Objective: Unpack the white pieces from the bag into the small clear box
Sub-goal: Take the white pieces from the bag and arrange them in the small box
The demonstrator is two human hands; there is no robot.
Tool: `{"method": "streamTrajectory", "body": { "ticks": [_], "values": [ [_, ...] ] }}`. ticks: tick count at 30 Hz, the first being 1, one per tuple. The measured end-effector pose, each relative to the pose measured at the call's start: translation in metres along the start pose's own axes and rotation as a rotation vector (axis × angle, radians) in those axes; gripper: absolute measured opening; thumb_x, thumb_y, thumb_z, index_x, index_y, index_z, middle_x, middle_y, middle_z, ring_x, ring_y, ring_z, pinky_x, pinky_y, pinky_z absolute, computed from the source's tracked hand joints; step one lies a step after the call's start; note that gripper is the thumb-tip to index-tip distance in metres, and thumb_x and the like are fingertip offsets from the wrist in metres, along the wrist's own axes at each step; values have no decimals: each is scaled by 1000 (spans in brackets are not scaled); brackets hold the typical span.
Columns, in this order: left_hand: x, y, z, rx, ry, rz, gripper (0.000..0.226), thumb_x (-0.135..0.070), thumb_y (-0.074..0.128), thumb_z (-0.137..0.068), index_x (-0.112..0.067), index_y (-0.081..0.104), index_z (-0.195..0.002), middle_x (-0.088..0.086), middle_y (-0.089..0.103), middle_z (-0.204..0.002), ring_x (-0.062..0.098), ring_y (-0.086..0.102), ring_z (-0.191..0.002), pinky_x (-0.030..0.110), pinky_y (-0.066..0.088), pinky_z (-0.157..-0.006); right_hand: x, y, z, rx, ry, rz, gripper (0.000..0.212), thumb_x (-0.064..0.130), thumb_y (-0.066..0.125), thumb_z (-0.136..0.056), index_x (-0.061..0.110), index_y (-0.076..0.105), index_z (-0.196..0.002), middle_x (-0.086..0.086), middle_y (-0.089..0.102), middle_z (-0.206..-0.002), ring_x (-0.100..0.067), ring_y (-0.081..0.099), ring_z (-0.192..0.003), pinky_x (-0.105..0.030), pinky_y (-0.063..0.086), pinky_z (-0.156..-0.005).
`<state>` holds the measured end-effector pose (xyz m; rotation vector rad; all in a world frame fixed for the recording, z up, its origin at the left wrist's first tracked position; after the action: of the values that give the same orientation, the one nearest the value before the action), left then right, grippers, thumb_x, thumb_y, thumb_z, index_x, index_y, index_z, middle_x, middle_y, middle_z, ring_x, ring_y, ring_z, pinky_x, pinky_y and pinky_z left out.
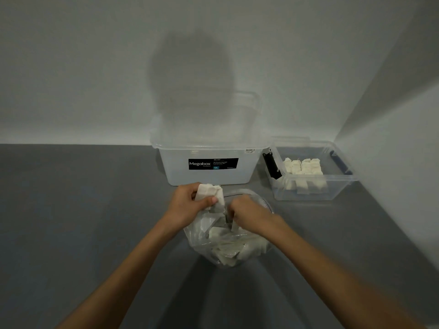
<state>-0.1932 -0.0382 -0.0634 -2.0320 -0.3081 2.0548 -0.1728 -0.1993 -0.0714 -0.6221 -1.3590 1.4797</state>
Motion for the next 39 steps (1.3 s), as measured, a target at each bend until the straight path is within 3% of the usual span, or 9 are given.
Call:
{"method": "streamTrajectory", "body": {
  "ticks": [8, 13, 16, 18, 21, 24, 27, 33, 39],
  "values": [
    [-2, -2, 8, 30, -74, 102, 22, -12, 73, -81, -7, 69, -102, 4, 72, -86, 13, 69, -77, 22, 57, -67, 2, 24, -13, 75, 24, 139, 18, 5, 50, -93, -2, 63, -104, -15, 64, -102, -28, 61, -87, -30, 40, -67],
    [-10, -7, 11, -16, -78, 155, 15, -11, 71, -83, -12, 68, -99, 2, 71, -86, 5, 67, -70, 17, 55, -62, 8, -4, 7, -128, -13, -3, 19, 16, 58, -87, 1, 66, -78, -7, 58, -69, -23, 58, -66, -33, 49, -61],
    [-13, -11, 11, -52, -75, 200, 13, -12, 70, -84, -24, 65, -86, 1, 70, -85, 6, 66, -71, 17, 55, -62, -2, -23, 30, -255, -18, -333, 19, 23, 69, -85, 10, 72, -71, 13, 60, -59, -7, 59, -60, -25, 54, -62],
    [-16, -13, 12, -70, -69, 206, 13, -13, 68, -85, -25, 63, -84, 2, 69, -84, 5, 66, -69, 16, 56, -60, -11, -33, 43, -300, 19, -608, 3, 11, 72, -82, 12, 74, -80, 7, 67, -66, -4, 64, -62, -25, 58, -64],
    [-18, -9, 11, -71, -58, 207, 9, -12, 68, -86, -21, 65, -86, 6, 70, -84, 5, 67, -66, 17, 55, -58, -22, -44, 62, -375, 66, -1012, 22, -2, 71, -80, 14, 70, -96, -11, 70, -78, -15, 68, -70, -28, 58, -64],
    [-21, 3, 8, -33, -65, 158, 8, -16, 68, -86, -14, 67, -94, 11, 71, -88, 21, 68, -77, 32, 57, -68, -31, -48, 74, -411, 69, -1261, 43, -9, 70, -77, 18, 64, -110, -5, 71, -75, -19, 70, -75, -33, 59, -68],
    [-27, 23, 7, 28, -68, 145, 13, -17, 67, -86, -15, 66, -99, 4, 70, -86, 14, 66, -75, 22, 53, -60, -42, -47, 80, -423, 98, -1407, 50, -14, 68, -76, 19, 63, -114, -8, 68, -76, -24, 70, -78, -34, 59, -67],
    [-57, 65, 2, 132, -17, 161, 11, -22, 69, -85, -27, 67, -94, -5, 73, -82, 9, 70, -76, 23, 57, -63, -70, -51, 86, -411, 156, -1463, 27, -7, 63, -84, 9, 69, -105, -18, 69, -101, -28, 71, -89, -32, 59, -70],
    [-99, 97, -21, 188, 43, 108, 18, -22, 75, -79, -20, 69, -96, -14, 69, -76, -6, 66, -67, 8, 46, -54, -115, -84, 89, -519, 159, -1226, 15, -1, 66, -85, 10, 71, -94, -6, 66, -81, -13, 65, -69, -21, 53, -59]
  ]
}}
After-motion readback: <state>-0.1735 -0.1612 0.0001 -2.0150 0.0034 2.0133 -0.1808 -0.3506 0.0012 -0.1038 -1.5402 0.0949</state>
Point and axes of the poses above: each hand's wrist, its own z-axis away from the middle knuckle, its own y-axis out of the palm, x = y × z, the point moved 3 cm from there along -z, towards the middle knuckle
